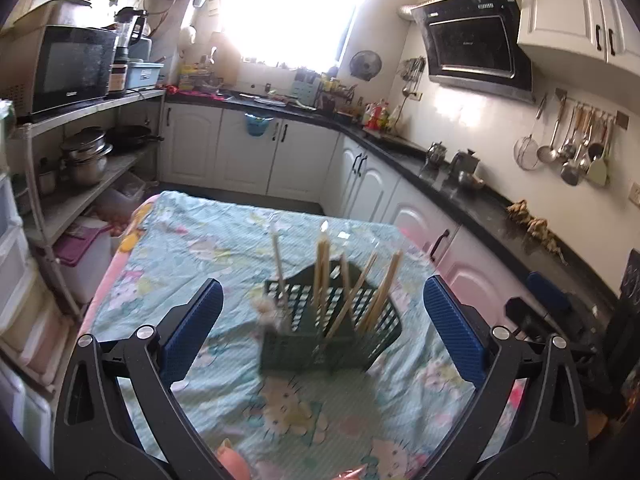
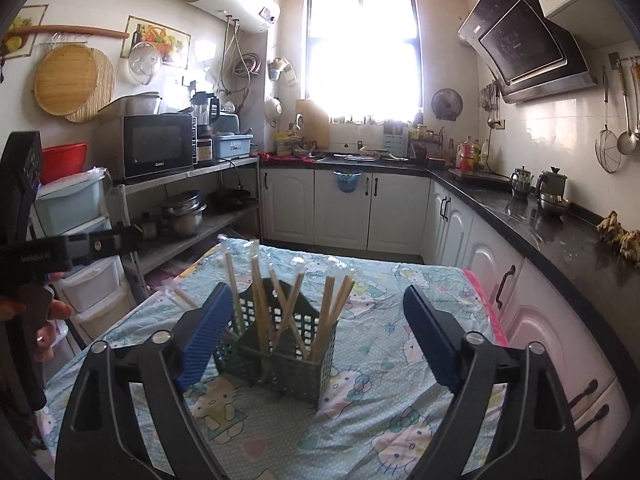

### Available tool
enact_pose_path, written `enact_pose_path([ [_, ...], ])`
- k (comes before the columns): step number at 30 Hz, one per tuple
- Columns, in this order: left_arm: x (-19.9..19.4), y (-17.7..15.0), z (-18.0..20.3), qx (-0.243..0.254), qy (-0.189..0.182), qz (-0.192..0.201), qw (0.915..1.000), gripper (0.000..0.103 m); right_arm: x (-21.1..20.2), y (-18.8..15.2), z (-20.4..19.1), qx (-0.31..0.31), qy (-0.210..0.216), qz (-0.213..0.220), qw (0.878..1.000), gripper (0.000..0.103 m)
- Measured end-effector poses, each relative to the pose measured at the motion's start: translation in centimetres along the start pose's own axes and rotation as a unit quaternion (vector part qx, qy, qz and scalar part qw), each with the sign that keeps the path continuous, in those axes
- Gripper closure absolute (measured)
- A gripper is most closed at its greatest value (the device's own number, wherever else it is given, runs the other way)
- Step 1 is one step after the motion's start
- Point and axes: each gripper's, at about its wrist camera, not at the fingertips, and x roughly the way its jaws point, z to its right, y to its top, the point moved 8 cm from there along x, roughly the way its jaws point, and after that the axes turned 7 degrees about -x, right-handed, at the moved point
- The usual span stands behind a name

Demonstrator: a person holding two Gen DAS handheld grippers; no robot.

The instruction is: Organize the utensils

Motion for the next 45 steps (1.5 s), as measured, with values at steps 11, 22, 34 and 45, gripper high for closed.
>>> enact_pose_path([
  [11,-1.0,-6.6,-2.3,0.007,0.035,-0.04,0.9986,0.01,-1.9,-5.4,-2.4,-0.013,0.003,-0.036,0.999,0.007],
  [22,-1.0,-13.4,-2.7,0.024,0.056,-0.059,0.9964,0.01,-2.0,-11.6,-4.7,-0.026,-0.006,-0.079,0.996,0.006],
  [34,-2.3,-15.8,-2.1,0.046,0.071,0.01,0.9964,0.01,-3.6,-14.7,-4.4,-0.002,-0.045,-0.025,0.999,0.006],
  [45,-2.8,-16.8,-1.9,0.048,0.069,0.069,0.994,0.01,-6.0,-15.5,-4.6,0.011,-0.077,0.057,0.995,0.006],
])
